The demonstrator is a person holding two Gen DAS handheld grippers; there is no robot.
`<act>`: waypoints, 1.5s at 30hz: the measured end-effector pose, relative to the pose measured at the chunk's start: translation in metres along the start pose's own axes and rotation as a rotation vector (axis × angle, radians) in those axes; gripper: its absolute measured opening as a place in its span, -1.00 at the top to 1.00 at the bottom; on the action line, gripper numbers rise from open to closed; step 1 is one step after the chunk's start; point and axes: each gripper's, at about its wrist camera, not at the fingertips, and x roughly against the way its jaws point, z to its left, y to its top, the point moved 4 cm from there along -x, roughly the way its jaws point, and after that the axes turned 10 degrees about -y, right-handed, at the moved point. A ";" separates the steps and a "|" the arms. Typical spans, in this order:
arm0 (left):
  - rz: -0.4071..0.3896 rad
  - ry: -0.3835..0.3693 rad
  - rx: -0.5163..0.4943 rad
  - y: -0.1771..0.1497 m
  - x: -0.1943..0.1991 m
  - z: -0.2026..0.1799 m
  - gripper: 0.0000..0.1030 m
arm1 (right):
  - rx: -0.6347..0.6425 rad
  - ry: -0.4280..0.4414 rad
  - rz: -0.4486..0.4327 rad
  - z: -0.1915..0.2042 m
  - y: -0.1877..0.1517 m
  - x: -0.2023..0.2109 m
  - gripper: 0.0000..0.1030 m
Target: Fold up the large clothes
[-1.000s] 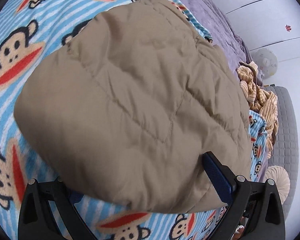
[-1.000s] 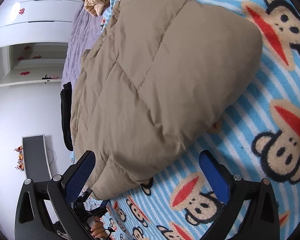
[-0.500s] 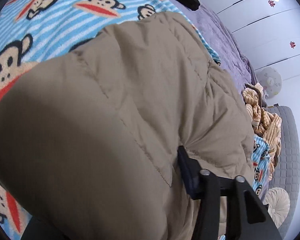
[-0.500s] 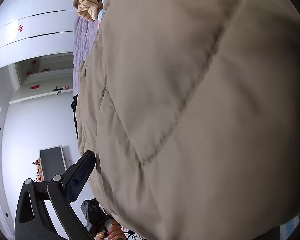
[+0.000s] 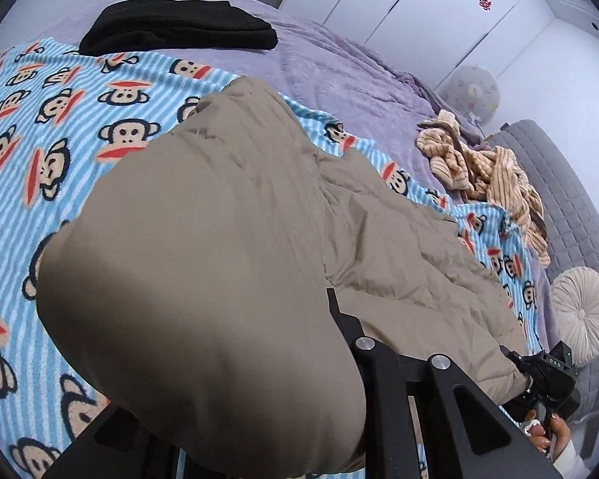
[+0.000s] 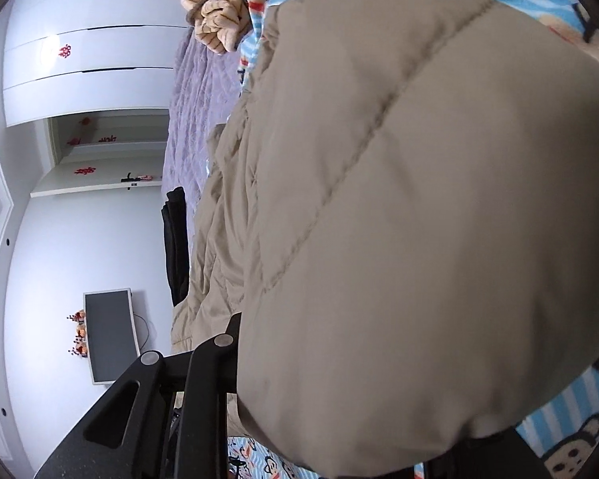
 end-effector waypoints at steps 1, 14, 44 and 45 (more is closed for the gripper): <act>0.010 -0.003 -0.012 -0.005 0.006 0.001 0.60 | 0.003 -0.006 -0.002 -0.002 -0.008 0.005 0.47; 0.176 0.045 0.121 -0.140 0.065 0.031 0.59 | -0.037 -0.105 0.107 -0.057 -0.084 0.062 0.47; 0.276 0.464 0.119 -0.181 0.122 0.040 -0.12 | 0.217 -0.427 0.208 -0.041 -0.138 0.104 -0.18; 0.277 0.461 0.108 -0.180 0.123 0.033 -0.12 | 0.230 -0.422 0.208 -0.039 -0.140 0.107 -0.18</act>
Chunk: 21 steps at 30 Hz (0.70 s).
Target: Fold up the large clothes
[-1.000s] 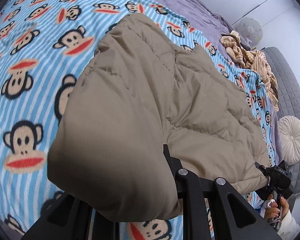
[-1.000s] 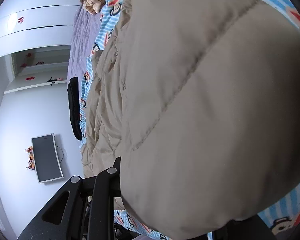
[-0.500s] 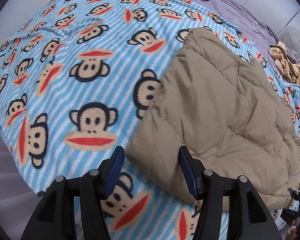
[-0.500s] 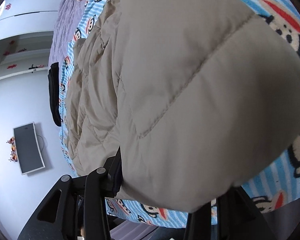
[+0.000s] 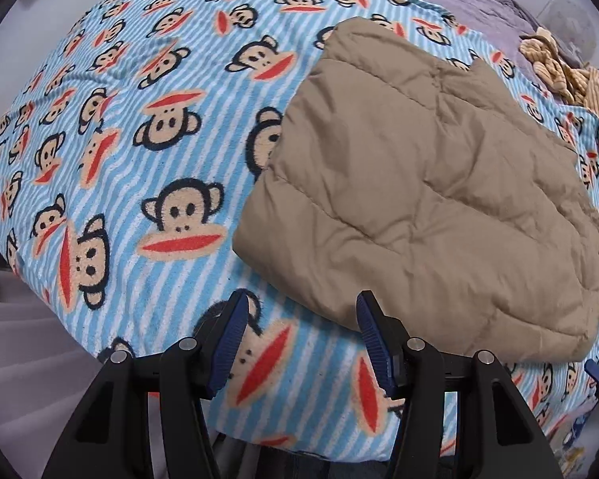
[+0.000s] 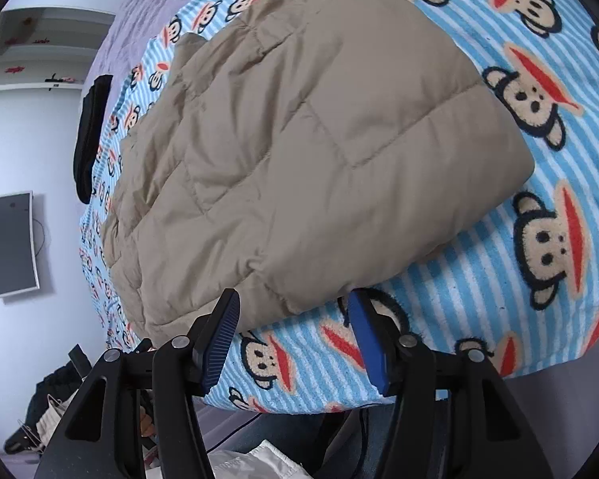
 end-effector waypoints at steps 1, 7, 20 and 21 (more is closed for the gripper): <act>-0.003 -0.002 -0.013 -0.001 0.004 -0.005 -0.12 | 0.014 0.004 -0.003 0.004 -0.001 0.003 -0.19; -0.033 0.009 -0.064 -0.010 0.029 -0.030 -0.12 | 0.098 0.011 -0.012 0.029 -0.007 0.008 -0.21; -0.088 0.035 -0.166 0.006 0.053 -0.032 -0.99 | 0.208 -0.014 -0.042 0.070 -0.027 -0.002 -0.47; -0.086 0.028 -0.175 0.012 0.052 -0.029 -0.99 | 0.206 -0.014 -0.048 0.075 -0.026 -0.004 -0.47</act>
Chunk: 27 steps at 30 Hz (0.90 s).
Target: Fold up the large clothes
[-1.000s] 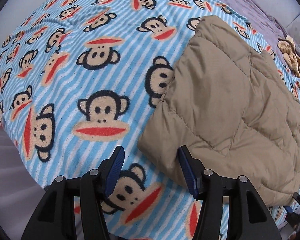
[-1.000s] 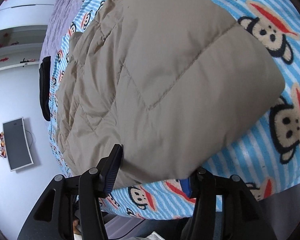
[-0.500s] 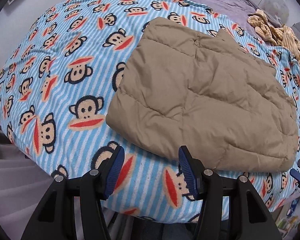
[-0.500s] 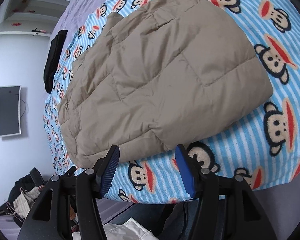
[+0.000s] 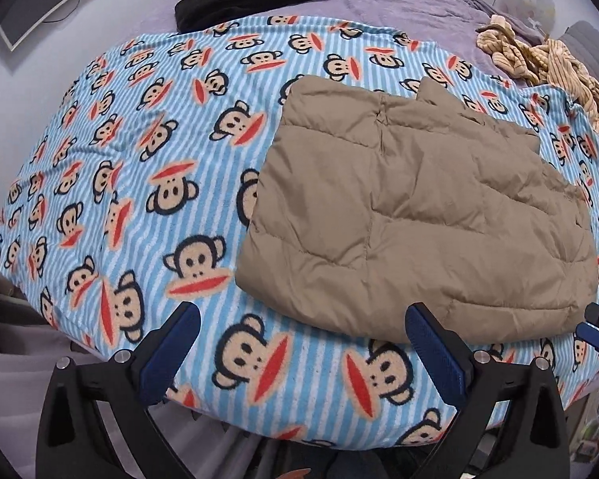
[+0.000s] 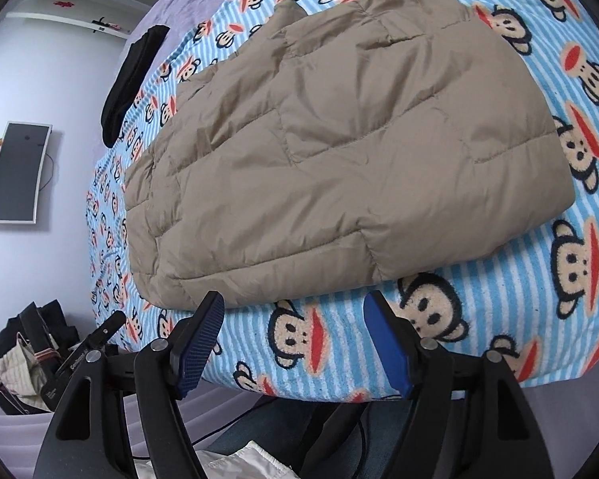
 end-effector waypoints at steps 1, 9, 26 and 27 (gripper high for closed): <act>0.002 -0.007 -0.007 0.005 -0.001 0.004 -0.99 | -0.005 0.000 -0.003 0.005 0.001 -0.003 -0.47; 0.047 -0.025 -0.061 0.044 -0.025 0.041 -0.99 | -0.047 0.008 0.011 0.057 0.012 -0.035 -0.47; 0.136 -0.116 -0.100 0.069 -0.078 0.049 -0.99 | -0.039 -0.108 -0.040 0.109 0.024 -0.062 -0.74; 0.135 -0.110 -0.094 0.069 -0.078 0.048 -0.99 | -0.034 -0.109 -0.039 0.108 0.026 -0.063 -0.74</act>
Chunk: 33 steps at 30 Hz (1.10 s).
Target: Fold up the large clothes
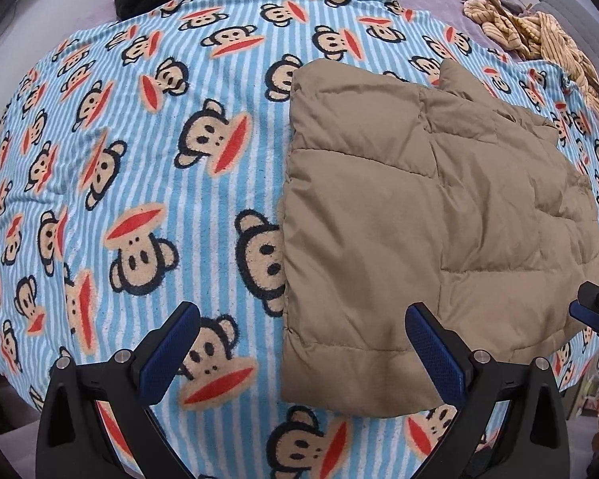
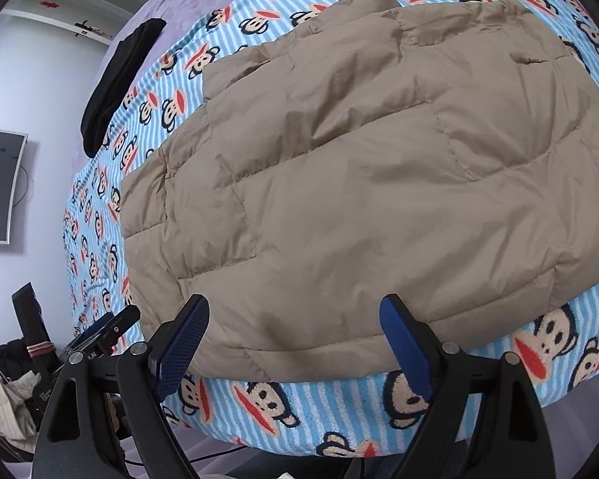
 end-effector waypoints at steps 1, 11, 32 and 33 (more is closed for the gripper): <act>-0.001 0.006 0.013 -0.001 0.000 -0.001 -0.99 | 0.004 0.002 0.002 0.000 0.001 -0.001 -0.74; -0.009 -0.055 0.061 0.009 -0.010 -0.001 -0.99 | 0.087 -0.107 0.058 -0.009 0.031 -0.011 -0.74; 0.146 -0.499 -0.048 0.046 -0.068 0.027 -0.99 | 0.068 -0.150 0.124 -0.025 0.032 -0.037 -0.74; 0.165 -0.519 -0.053 0.048 -0.077 0.024 -0.99 | 0.070 -0.152 0.125 -0.026 0.032 -0.038 -0.74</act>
